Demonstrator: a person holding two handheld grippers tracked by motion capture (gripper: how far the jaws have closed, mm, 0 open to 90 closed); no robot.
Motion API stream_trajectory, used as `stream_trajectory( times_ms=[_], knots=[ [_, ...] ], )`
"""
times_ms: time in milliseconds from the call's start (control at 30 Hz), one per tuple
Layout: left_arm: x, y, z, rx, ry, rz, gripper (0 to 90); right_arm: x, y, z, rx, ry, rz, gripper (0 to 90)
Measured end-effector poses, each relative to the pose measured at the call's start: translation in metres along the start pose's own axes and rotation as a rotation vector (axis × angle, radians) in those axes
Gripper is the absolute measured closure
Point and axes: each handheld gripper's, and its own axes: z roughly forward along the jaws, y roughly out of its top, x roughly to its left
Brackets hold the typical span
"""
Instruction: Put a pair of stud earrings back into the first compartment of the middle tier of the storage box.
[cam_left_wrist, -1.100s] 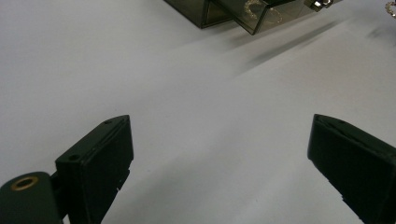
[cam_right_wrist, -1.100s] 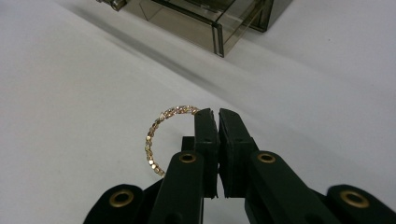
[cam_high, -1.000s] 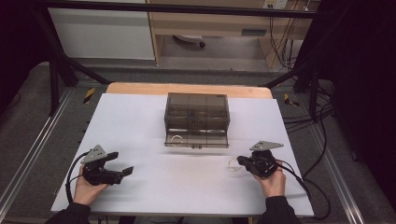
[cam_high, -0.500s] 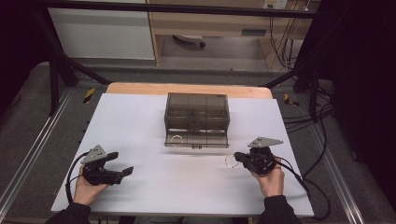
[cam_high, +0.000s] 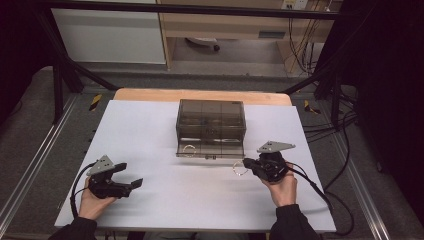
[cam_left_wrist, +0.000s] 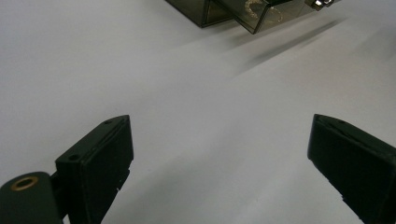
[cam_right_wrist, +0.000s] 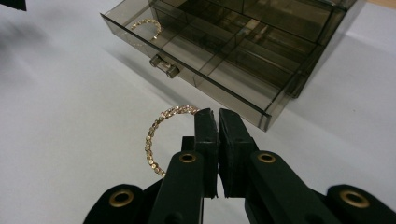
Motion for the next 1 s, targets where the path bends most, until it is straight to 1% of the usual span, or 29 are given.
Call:
stream_trajectory(
  times_ms=[300,400,500,767,1000],
  knots=[
    [0.000,0.000,0.000,0.001,0.000,0.000,7.0,0.010,0.017,0.011,-0.010,0.017,-0.015,87.2],
    [0.000,0.000,0.000,0.000,0.000,0.000,7.1,0.014,0.023,0.016,-0.015,0.023,-0.014,87.2],
    [0.000,0.000,0.000,-0.002,0.000,-0.001,7.0,0.018,0.030,0.021,-0.018,0.029,-0.026,87.2],
    [0.000,0.000,0.000,-0.002,-0.001,0.000,7.1,0.029,0.046,0.036,-0.032,0.041,-0.036,87.1],
    [0.000,0.000,0.000,0.000,-0.001,0.000,7.1,0.035,0.057,0.047,-0.048,0.053,-0.039,87.1]
  ],
)
